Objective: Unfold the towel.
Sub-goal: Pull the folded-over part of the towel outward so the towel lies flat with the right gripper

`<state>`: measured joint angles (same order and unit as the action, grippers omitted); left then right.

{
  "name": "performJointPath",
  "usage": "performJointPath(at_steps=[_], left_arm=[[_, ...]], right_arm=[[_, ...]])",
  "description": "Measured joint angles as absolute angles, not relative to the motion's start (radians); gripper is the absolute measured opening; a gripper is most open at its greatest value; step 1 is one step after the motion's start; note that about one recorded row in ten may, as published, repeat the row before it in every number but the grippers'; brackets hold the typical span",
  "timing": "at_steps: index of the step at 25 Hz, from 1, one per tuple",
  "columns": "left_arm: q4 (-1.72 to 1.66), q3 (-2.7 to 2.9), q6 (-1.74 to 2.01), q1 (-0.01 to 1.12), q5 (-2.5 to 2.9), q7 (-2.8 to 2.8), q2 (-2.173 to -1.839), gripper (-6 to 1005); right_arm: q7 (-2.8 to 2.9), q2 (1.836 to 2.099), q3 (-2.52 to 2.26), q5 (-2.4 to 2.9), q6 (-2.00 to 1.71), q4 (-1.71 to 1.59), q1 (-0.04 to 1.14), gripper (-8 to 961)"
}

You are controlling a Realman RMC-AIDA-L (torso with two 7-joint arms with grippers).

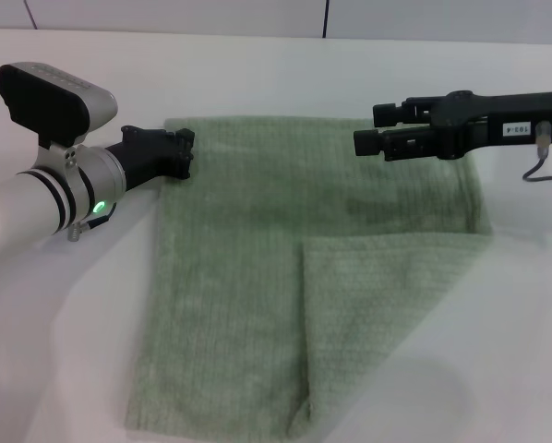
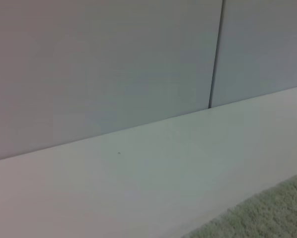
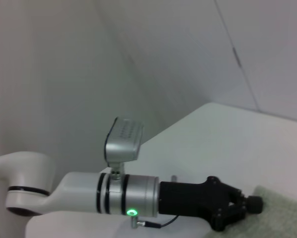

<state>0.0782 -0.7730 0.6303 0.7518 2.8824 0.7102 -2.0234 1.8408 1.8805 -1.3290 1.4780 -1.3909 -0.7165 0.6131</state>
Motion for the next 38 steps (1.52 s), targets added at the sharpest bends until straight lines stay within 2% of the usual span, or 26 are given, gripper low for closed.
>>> performJointPath(at_steps=[8,23,26,36,38], left_arm=[[0.078,-0.773,0.631,0.752,2.883,0.710,-2.023,-2],[0.078,-0.773,0.631,0.756,2.886,0.710,-2.023,-2],[0.078,-0.773,0.630,0.756,2.886,0.710,-2.023,-2],[0.078,-0.773,0.630,0.759,2.885,0.710,-2.023,-2],[0.078,-0.773,0.630,0.759,2.885,0.710,-2.023,-2]], right_arm=[[2.010,1.851,-1.276,1.611,-1.472,-0.699,0.704,826],[2.181,1.825,-1.262,1.775,-1.543,-0.617,0.843,825],[2.201,1.828,-1.266,1.823,-1.554,-0.598,0.875,825],[2.210,1.864,-1.273,1.926,-1.553,-0.571,0.924,824],[2.205,1.878,-1.274,1.954,-1.543,-0.571,0.929,824]])
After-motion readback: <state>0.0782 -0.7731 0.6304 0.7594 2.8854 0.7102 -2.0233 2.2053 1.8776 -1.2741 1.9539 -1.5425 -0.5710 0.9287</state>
